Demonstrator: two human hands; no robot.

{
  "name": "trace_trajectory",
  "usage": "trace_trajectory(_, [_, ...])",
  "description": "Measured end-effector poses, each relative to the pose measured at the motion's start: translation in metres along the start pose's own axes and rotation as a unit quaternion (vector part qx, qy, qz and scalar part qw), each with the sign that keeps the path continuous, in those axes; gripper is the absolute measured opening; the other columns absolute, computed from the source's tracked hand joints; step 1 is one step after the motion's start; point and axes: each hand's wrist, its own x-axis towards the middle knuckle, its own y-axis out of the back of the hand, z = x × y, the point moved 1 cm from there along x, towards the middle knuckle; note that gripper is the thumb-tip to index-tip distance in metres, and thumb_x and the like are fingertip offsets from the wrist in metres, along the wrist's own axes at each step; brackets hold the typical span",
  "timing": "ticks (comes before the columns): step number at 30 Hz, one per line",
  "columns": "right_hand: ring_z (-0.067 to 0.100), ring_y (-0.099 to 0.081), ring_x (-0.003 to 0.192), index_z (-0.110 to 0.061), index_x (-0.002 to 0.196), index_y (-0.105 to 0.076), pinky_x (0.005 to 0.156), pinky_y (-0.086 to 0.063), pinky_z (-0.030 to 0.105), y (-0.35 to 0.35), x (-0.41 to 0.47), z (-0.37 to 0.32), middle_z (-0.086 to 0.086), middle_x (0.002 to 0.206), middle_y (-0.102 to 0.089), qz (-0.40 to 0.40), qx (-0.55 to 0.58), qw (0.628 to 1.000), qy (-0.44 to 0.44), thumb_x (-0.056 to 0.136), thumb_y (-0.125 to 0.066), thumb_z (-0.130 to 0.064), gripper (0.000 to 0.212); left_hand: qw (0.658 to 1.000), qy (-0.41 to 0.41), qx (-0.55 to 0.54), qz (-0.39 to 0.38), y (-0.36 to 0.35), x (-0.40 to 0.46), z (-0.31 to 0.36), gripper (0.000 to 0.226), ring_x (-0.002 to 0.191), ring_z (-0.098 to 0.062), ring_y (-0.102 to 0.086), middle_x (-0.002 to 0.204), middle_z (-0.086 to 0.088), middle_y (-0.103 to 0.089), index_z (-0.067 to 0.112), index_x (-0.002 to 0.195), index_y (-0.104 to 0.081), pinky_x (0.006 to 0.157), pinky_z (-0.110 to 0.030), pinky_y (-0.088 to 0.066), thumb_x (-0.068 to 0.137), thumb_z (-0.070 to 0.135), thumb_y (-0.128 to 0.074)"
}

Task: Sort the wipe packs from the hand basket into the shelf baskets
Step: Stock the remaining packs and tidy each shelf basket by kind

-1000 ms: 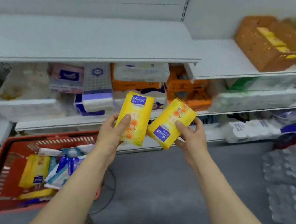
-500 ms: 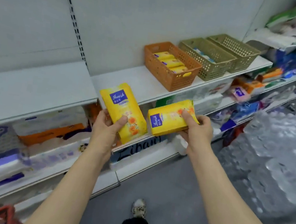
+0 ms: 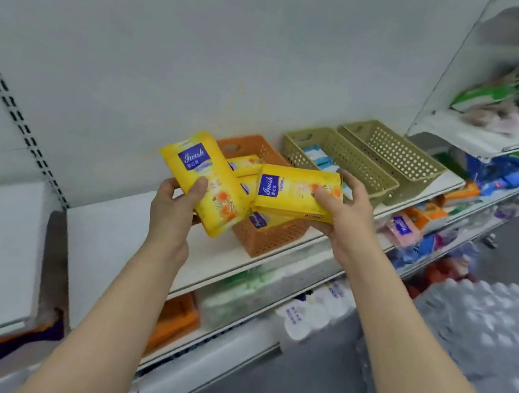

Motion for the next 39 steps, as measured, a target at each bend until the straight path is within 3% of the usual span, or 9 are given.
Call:
trace_trajectory(4, [0.024, -0.073, 0.078, -0.036, 0.127, -0.052, 0.058, -0.059, 0.039, -0.01, 0.058, 0.008, 0.013, 0.118, -0.065, -0.029, -0.011, 1.0, -0.004, 0.084, -0.075, -0.01, 0.055, 0.998, 0.001, -0.05, 0.048, -0.012, 0.033, 0.003, 0.032, 0.097, -0.021, -0.069, 0.115, -0.005, -0.068, 0.015, 0.118, -0.054, 0.066, -0.028, -0.056, 0.09, 0.019, -0.068])
trace_trajectory(12, [0.029, -0.07, 0.099, -0.037, 0.131, -0.051, 0.067, -0.06, 0.056, -0.075, 0.167, 0.029, 0.007, 0.126, -0.064, -0.15, -0.096, 0.984, -0.013, 0.083, -0.076, -0.014, 0.059, 0.978, -0.044, -0.097, 0.179, -0.011, 0.065, 0.008, 0.044, 0.102, -0.022, -0.069, 0.119, -0.004, -0.068, 0.017, 0.13, -0.055, 0.073, -0.032, -0.06, 0.089, 0.009, -0.068])
trace_trajectory(18, [0.022, -0.064, 0.11, -0.035, 0.135, -0.048, 0.091, -0.055, 0.043, -0.104, 0.223, 0.054, -0.001, 0.127, -0.062, -0.212, -0.201, 0.956, 0.012, 0.086, -0.074, -0.019, 0.058, 0.96, -0.079, -0.114, 0.242, -0.021, 0.069, 0.005, 0.042, 0.094, -0.019, -0.072, 0.111, 0.0, -0.07, 0.022, 0.127, -0.058, 0.069, -0.028, -0.059, 0.088, 0.009, -0.069])
trace_trajectory(21, [0.022, -0.056, 0.117, -0.022, 0.139, -0.046, 0.084, -0.049, 0.027, -0.112, 0.229, 0.063, 0.0, 0.13, -0.056, -0.249, -0.393, 0.874, 0.143, 0.09, -0.068, -0.03, 0.055, 0.952, -0.088, -0.124, 0.265, -0.031, 0.065, -0.006, 0.044, 0.094, -0.019, -0.072, 0.11, 0.001, -0.071, 0.021, 0.129, -0.057, 0.071, -0.029, -0.06, 0.089, 0.009, -0.069])
trace_trajectory(25, [0.028, -0.04, 0.128, -0.021, 0.137, -0.049, 0.1, -0.041, 0.038, -0.112, 0.225, 0.067, 0.008, 0.136, -0.047, -0.205, -0.59, 0.694, 0.357, 0.09, -0.062, -0.041, 0.053, 0.944, -0.089, -0.138, 0.285, -0.049, 0.059, -0.019, 0.044, 0.092, -0.019, -0.073, 0.111, -0.002, -0.071, 0.02, 0.13, -0.055, 0.073, -0.031, -0.061, 0.089, 0.009, -0.068])
trace_trajectory(29, [0.027, -0.046, 0.121, -0.024, 0.128, -0.06, 0.098, -0.038, 0.036, -0.11, 0.23, 0.062, 0.007, 0.129, -0.057, -0.281, -0.632, 0.634, 0.347, 0.099, -0.045, -0.044, 0.039, 0.94, -0.095, -0.145, 0.293, -0.068, 0.054, -0.027, 0.046, 0.094, -0.021, -0.072, 0.113, -0.003, -0.07, 0.019, 0.13, -0.055, 0.068, -0.029, -0.06, 0.088, 0.01, -0.069])
trace_trajectory(31, [0.027, -0.049, 0.121, -0.022, 0.127, -0.063, 0.1, -0.039, 0.036, -0.111, 0.232, 0.052, 0.008, 0.128, -0.06, -0.321, -0.614, 0.639, 0.334, 0.1, -0.044, -0.044, 0.04, 0.94, -0.093, -0.148, 0.292, -0.079, 0.052, -0.029, 0.045, 0.095, -0.022, -0.072, 0.113, -0.004, -0.071, 0.018, 0.13, -0.055, 0.069, -0.031, -0.06, 0.088, 0.011, -0.07])
trace_trajectory(35, [0.008, -0.062, 0.107, -0.025, 0.116, -0.07, 0.087, -0.045, 0.023, -0.119, 0.216, 0.018, -0.008, 0.114, -0.07, -0.43, -0.359, 0.803, 0.204, 0.096, -0.054, -0.044, 0.031, 0.95, -0.079, -0.137, 0.269, -0.1, 0.051, -0.033, 0.041, 0.094, -0.023, -0.073, 0.111, -0.005, -0.072, 0.016, 0.124, -0.058, 0.067, -0.031, -0.06, 0.085, 0.013, -0.072])
trace_trajectory(39, [0.0, -0.07, 0.088, -0.033, 0.105, -0.069, 0.069, -0.055, 0.017, -0.117, 0.202, 0.002, -0.013, 0.098, -0.074, -0.561, -0.255, 0.786, 0.05, 0.086, -0.074, -0.035, 0.02, 0.968, -0.066, -0.084, 0.228, -0.116, 0.052, -0.038, 0.037, 0.091, -0.019, -0.073, 0.104, -0.004, -0.075, 0.016, 0.116, -0.062, 0.067, -0.028, -0.058, 0.081, 0.018, -0.076])
